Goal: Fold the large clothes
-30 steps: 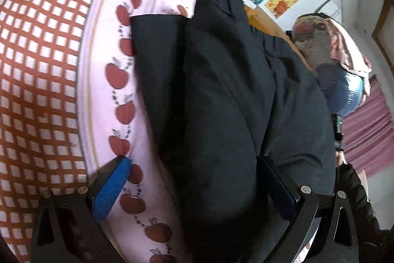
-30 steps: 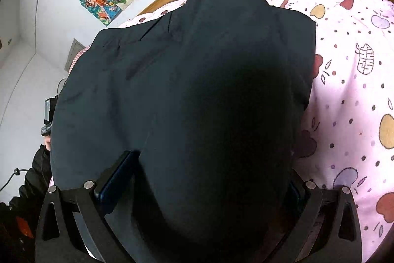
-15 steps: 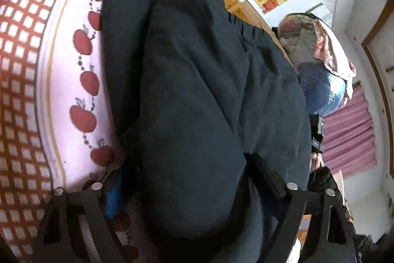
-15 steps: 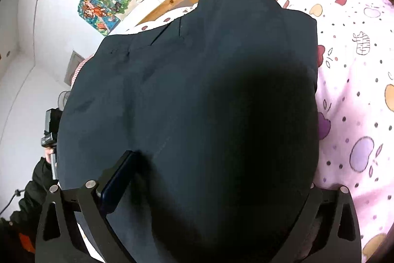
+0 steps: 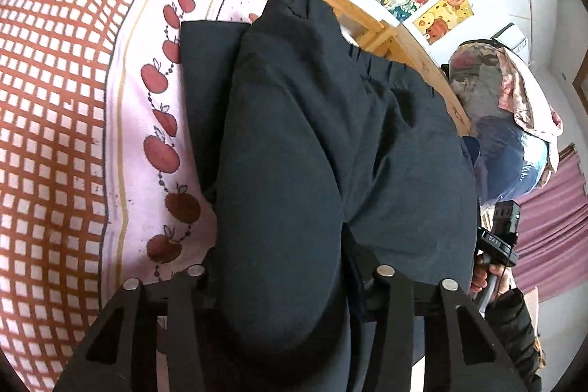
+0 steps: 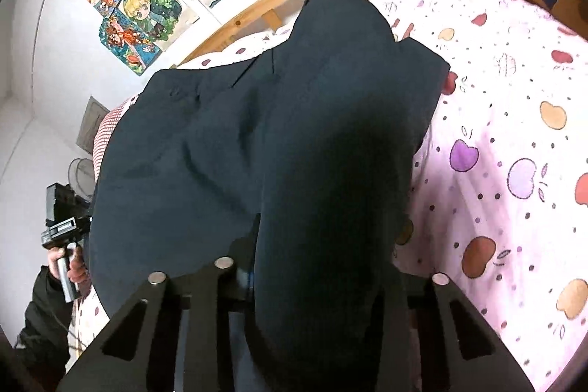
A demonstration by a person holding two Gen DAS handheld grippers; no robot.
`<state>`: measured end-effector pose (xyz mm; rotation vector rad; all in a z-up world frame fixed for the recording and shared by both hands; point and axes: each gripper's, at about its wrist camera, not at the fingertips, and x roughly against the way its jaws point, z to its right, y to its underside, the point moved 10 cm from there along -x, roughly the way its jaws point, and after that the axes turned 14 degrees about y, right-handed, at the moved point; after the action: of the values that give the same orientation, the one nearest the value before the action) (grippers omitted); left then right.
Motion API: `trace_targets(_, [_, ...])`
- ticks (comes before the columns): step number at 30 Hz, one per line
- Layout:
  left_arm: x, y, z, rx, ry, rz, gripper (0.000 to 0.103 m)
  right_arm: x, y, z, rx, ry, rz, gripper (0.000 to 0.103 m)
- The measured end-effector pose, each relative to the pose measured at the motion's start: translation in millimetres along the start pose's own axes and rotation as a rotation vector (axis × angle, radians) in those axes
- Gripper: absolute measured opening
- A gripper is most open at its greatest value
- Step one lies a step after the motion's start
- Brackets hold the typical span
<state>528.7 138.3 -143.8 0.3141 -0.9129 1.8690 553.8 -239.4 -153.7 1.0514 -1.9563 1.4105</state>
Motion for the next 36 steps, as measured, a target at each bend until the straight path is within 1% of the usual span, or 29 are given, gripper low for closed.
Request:
trace_targets(5, [13.9,1.7,12.4,-0.018,-0.026,0.037,0.029,26.0,-8.3,-9.2,0.031,0.049,0.046,0.022])
trace_targets(9, [27.8,2.1,27.5,-0.069,-0.057,0.058,0.026,49.0,-17.7,-16.8,0.044,0.071,0.080,0.021])
trace_targets(13, [43.4,5.1,38.4,-0.090,-0.067,0.066,0.025,64.8,-20.1,-26.1,0.064,0.077,0.085,0.021])
trace_targets(17, [66.0,11.2,43.5,-0.106,-0.070,0.079,0.024,83.7,-12.3,-24.6,0.085,0.077,0.087,0.021])
trace_targets(22, [90.4,17.1,52.9,-0.108,-0.080,0.097,0.023,105.1,-5.5,-39.4,0.119,0.063,0.103,0.021])
trace_targets(23, [89.0,16.3,60.9,-0.107,-0.083,0.102,0.023,108.6,-3.3,-42.4,0.126,0.060,0.106,0.021])
trace_targets(25, [100.1,20.3,64.7,-0.109,-0.087,0.110,0.022,115.7,1.6,-48.7,0.142,0.053,0.114,0.021])
trace_targets(32, [145.6,42.1,61.2,-0.114,-0.106,0.134,0.022,137.0,17.6,-74.6,0.196,0.015,0.131,0.021])
trace_targets(36, [162.5,56.3,54.7,-0.099,-0.107,0.154,0.022,136.4,25.5,-80.2,0.206,-0.001,0.124,0.021])
